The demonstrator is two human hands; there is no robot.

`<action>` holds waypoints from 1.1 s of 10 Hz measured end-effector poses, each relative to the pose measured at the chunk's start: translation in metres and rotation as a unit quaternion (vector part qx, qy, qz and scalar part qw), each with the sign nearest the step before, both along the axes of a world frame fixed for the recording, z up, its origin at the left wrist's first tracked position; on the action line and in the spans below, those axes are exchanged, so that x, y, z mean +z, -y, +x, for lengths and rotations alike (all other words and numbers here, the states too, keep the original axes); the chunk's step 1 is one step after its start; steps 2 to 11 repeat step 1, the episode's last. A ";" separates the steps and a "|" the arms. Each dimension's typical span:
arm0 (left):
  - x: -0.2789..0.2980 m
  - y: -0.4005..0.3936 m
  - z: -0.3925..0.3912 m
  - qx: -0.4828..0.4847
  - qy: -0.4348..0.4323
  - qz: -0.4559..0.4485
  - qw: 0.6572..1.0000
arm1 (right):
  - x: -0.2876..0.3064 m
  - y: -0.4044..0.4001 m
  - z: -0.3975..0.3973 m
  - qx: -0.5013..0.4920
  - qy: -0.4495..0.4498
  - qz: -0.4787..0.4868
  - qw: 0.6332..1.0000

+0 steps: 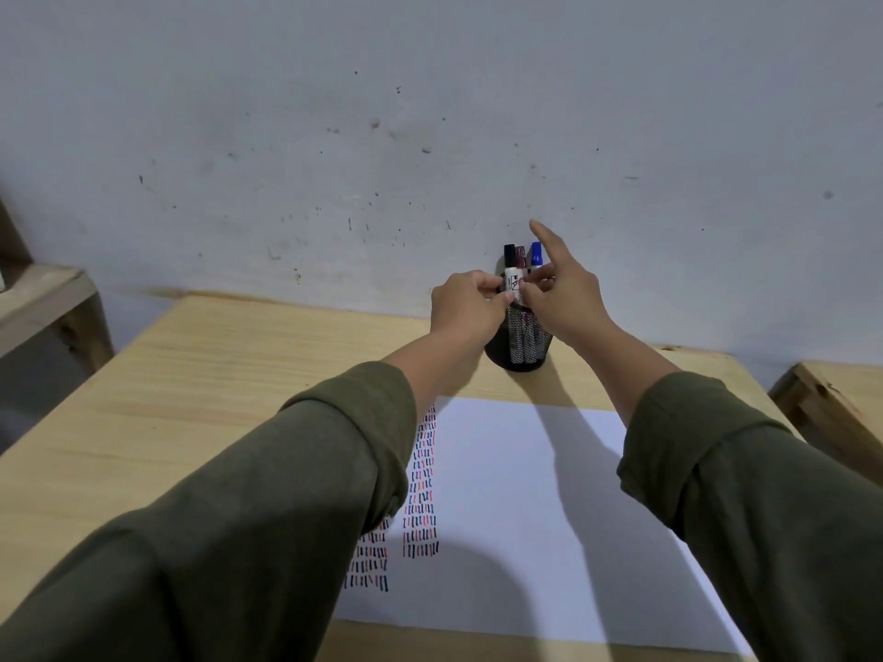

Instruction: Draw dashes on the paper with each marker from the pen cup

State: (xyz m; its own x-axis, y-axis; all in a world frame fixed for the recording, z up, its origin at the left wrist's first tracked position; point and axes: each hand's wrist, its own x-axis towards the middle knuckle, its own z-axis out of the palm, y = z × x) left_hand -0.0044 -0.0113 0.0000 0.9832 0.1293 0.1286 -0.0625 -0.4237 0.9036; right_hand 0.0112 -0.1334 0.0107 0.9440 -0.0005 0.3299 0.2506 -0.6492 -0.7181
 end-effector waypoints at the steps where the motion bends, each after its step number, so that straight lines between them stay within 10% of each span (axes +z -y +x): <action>1: 0.002 0.001 -0.002 0.006 -0.002 0.022 1.000 | 0.004 0.001 -0.005 -0.011 0.038 0.048 0.998; 11: 0.002 0.001 -0.002 0.006 -0.002 0.022 1.000 | 0.004 0.001 -0.005 -0.011 0.038 0.048 0.998</action>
